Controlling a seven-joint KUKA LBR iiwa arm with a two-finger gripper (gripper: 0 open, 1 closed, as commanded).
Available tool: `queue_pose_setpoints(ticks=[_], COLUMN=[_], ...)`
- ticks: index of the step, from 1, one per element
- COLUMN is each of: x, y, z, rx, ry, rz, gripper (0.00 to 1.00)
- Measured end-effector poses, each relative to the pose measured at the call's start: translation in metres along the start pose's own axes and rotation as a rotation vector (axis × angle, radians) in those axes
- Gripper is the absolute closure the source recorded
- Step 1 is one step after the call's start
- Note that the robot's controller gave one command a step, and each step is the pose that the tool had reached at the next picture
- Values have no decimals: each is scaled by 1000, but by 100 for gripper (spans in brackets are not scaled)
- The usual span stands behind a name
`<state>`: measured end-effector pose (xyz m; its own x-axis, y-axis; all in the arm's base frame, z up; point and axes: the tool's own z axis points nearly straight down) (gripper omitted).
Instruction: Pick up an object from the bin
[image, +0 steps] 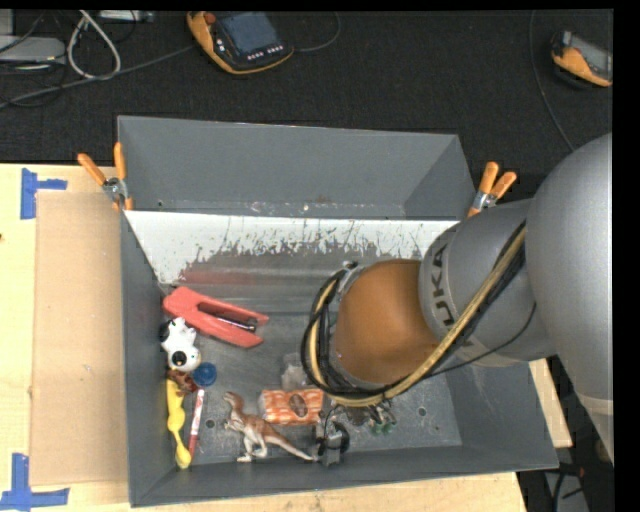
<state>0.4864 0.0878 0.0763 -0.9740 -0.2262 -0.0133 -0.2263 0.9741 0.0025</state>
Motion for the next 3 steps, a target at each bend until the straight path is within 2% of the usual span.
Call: queue_pose_setpoints(ticks=[1, 2, 3], x=[-8, -8, -1], y=[-27, -27, -30], z=[7, 7, -61], rx=[-3, -3, -4], ry=[6, 6, 13], rz=[23, 23, 15], gripper=[100, 100, 100])
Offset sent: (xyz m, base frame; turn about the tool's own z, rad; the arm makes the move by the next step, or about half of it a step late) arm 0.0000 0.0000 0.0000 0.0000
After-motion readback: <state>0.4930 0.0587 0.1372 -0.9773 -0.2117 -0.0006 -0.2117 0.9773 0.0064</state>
